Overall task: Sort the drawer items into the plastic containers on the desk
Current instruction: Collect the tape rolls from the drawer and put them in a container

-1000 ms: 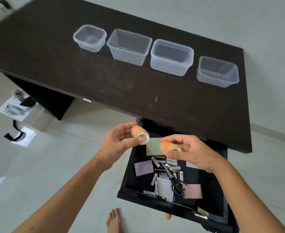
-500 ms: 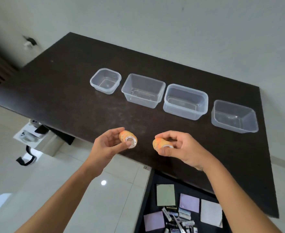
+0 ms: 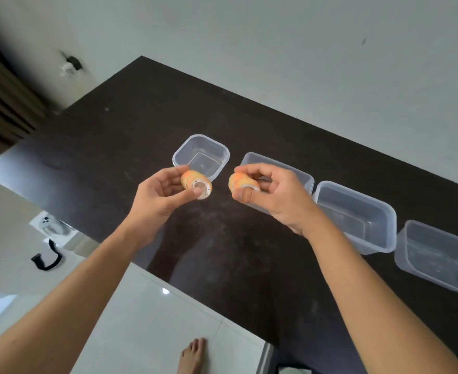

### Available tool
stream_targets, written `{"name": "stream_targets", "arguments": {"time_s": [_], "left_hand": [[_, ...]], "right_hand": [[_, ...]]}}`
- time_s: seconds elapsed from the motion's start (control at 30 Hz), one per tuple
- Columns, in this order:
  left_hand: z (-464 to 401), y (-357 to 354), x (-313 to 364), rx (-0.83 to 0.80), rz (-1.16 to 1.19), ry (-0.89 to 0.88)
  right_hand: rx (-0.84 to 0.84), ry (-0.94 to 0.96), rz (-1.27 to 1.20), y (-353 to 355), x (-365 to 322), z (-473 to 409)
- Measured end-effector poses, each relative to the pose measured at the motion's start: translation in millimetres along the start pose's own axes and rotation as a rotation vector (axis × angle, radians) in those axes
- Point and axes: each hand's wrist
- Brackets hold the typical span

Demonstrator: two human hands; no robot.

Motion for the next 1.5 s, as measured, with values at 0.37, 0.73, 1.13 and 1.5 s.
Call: {"name": "stream_targets", "arguments": {"time_s": [0.37,0.73,1.13,1.5], "left_hand": [[-123,40,-18,-0.157,-0.251,-0.111],[-141,50,-38,-0.177,-0.272,-0.148],[-102,39,-18,-0.074,-0.171,-0.195],[48,-14,4,-0.057,-0.036,-0.219]], "right_hand": [[0.034,0.029,0.125,-19,-21,-134],[0.015,0.067,0.229,-32,-13,-171],[0.098,0.122,0.175,-11,-24,-112],[0.216,0.175,-0.006,21,30,74]]}}
Point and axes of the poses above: each hand's wrist, its own z-axis away from the middle knuckle, its own y-axis out of the back of the hand, x = y × z, and after that the axes turned 11 degrees about -y, right-handed
